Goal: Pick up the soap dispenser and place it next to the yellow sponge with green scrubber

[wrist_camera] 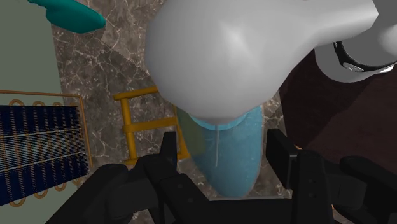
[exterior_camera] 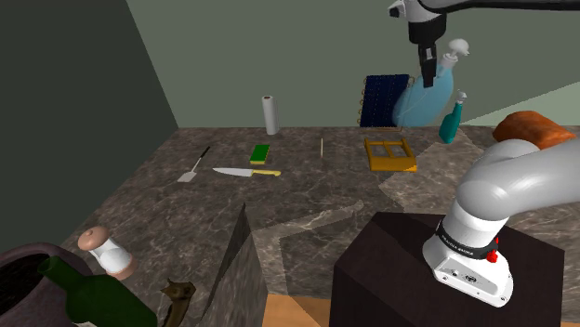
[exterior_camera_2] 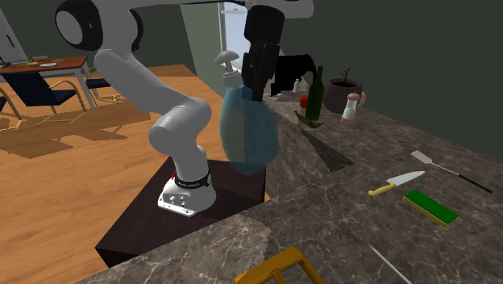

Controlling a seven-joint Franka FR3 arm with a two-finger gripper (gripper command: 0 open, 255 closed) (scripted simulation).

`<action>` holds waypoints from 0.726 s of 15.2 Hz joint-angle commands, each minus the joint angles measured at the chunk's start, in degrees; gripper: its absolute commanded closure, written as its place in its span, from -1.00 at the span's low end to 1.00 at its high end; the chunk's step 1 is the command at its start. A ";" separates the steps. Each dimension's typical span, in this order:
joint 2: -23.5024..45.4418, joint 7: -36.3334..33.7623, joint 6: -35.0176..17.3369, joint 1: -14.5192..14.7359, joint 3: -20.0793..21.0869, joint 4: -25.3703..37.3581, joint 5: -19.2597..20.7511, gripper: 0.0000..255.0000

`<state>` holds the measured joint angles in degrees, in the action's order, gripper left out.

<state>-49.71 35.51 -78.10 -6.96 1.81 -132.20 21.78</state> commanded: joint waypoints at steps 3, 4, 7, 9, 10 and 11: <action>1.62 1.09 2.29 -0.27 0.13 4.15 0.16 1.00; 1.97 1.34 2.88 -0.33 0.19 5.14 0.19 1.00; 3.08 2.10 4.65 -0.52 0.37 8.17 0.28 1.00; 3.86 2.61 5.83 -0.66 0.49 10.23 0.36 1.00; 4.27 2.87 6.42 -0.73 0.55 11.28 0.41 1.00; 4.43 2.98 6.66 -0.75 0.58 11.70 0.43 1.00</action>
<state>-45.60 38.28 -71.79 -7.66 2.39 -121.22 22.13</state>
